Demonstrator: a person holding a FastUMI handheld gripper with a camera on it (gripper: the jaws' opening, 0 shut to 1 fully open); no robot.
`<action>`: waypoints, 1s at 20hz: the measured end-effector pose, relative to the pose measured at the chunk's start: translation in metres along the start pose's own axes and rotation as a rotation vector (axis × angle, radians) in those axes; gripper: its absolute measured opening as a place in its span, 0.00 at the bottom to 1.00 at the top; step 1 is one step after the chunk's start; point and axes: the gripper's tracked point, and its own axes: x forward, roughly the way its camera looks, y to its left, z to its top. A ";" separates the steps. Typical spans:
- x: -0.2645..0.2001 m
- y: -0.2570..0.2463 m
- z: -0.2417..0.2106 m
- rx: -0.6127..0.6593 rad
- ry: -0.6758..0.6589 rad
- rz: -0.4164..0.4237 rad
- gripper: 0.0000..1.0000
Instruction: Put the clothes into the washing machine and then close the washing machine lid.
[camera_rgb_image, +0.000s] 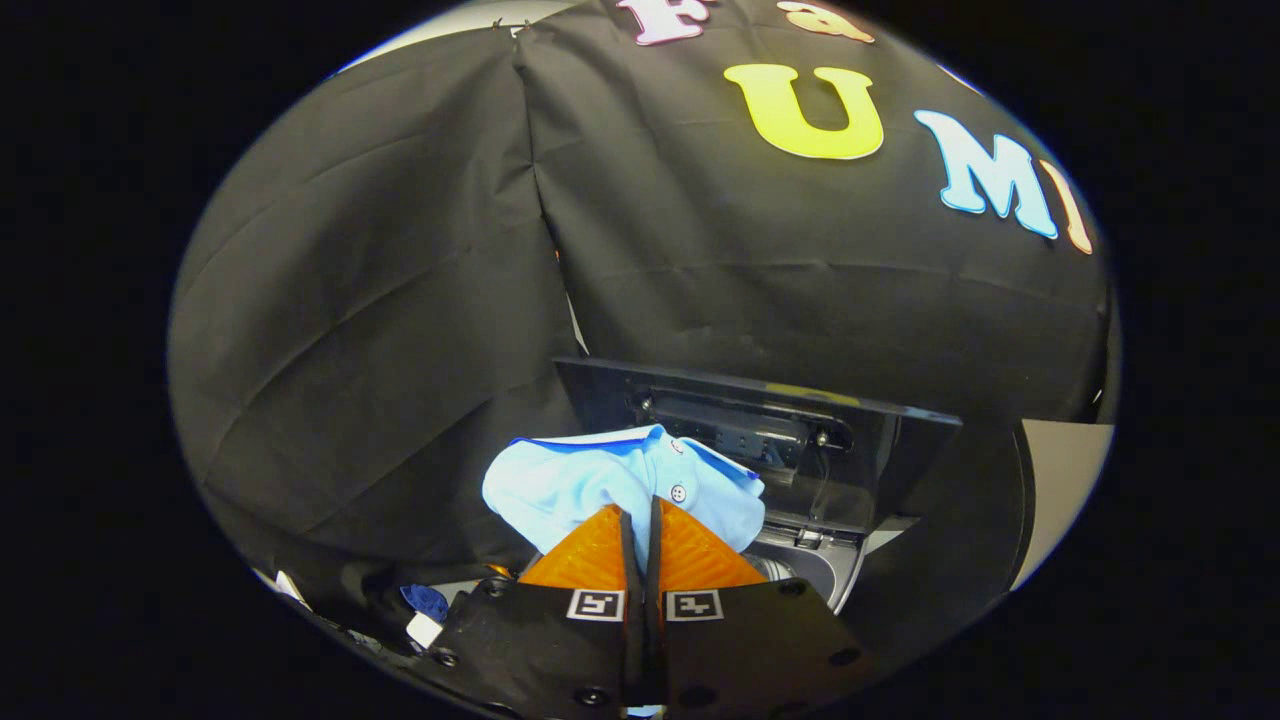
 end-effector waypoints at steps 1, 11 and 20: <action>0.007 -0.003 -0.005 0.006 0.009 -0.007 0.01; 0.069 -0.039 -0.056 0.040 0.082 -0.082 0.02; 0.102 -0.062 -0.095 0.078 0.155 -0.118 0.02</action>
